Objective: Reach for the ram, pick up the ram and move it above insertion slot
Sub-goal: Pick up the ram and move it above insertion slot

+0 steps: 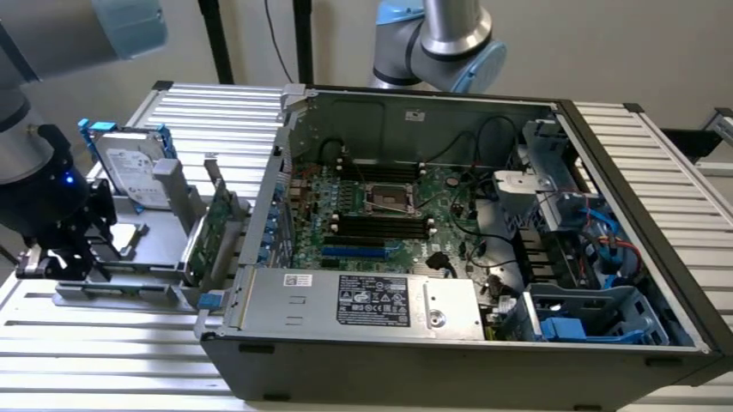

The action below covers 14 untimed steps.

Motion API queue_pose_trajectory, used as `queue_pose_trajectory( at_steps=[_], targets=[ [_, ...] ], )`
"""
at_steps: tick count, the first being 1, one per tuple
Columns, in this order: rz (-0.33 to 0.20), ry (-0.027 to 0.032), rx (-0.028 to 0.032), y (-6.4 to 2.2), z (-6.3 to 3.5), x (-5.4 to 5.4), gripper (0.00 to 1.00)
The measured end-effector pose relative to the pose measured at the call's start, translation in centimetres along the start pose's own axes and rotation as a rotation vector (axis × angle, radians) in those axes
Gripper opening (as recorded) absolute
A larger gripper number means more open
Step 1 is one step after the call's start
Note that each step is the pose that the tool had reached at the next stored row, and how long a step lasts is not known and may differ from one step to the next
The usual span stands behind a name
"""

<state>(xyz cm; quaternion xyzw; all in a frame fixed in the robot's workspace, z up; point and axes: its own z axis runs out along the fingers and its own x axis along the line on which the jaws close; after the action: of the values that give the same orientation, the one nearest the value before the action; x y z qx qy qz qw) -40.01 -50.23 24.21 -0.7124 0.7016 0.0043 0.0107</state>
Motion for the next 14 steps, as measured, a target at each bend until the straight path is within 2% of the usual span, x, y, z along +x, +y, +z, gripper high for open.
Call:
queue_pose_trajectory(
  at_steps=[14],
  targets=[
    [0.000,0.0000,0.0000,0.02,2.55,0.1,0.36]
  ],
)
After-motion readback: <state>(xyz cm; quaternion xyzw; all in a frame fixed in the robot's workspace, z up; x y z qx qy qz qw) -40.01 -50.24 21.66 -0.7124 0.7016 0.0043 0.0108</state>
